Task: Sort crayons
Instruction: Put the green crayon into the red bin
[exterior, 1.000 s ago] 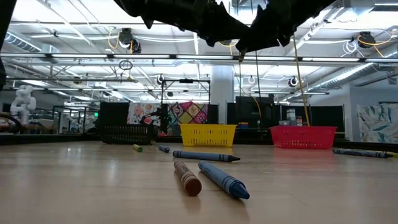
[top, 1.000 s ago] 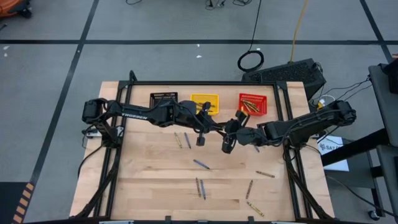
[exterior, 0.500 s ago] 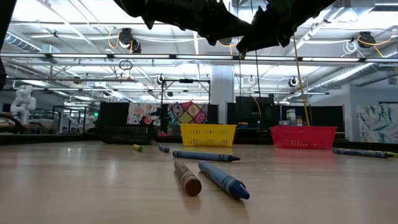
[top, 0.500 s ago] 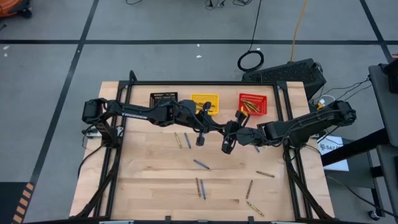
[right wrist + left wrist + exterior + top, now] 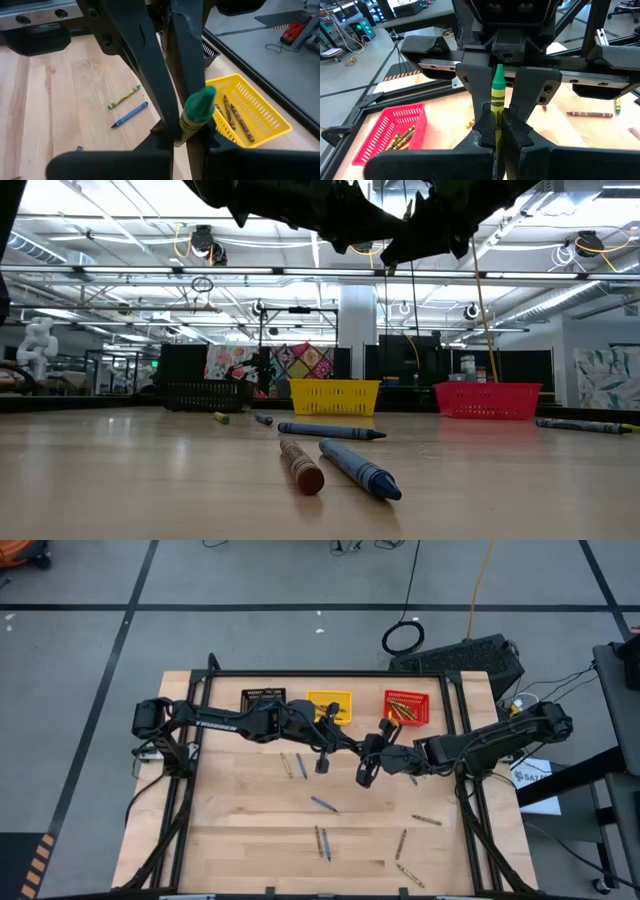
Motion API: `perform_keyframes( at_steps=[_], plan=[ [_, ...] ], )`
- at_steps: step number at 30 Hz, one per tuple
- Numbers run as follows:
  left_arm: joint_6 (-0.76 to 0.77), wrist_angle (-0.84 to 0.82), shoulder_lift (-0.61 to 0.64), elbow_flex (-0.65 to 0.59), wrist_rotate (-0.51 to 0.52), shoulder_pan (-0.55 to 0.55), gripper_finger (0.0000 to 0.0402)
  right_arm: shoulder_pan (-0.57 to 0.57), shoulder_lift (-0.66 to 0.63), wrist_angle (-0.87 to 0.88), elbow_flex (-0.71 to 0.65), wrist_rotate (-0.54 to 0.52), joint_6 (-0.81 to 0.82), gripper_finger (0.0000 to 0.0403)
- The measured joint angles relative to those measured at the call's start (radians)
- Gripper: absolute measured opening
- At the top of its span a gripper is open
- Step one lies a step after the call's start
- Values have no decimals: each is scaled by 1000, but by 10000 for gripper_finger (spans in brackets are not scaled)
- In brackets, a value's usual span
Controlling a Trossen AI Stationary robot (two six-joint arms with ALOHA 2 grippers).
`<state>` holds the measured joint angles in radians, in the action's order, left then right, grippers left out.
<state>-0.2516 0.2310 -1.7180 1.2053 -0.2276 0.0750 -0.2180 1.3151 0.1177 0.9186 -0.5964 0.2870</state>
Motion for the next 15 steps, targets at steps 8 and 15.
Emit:
perform_keyframes(
  at_steps=[8, 15],
  plan=[
    [2, -2, 0, 0, -4, 15, 2, 1, 0, 0, 0, -2, 70, 2],
    [2, -4, 0, 0, -4, 16, 9, 1, 0, 4, 0, -2, 79, 1]
  ],
)
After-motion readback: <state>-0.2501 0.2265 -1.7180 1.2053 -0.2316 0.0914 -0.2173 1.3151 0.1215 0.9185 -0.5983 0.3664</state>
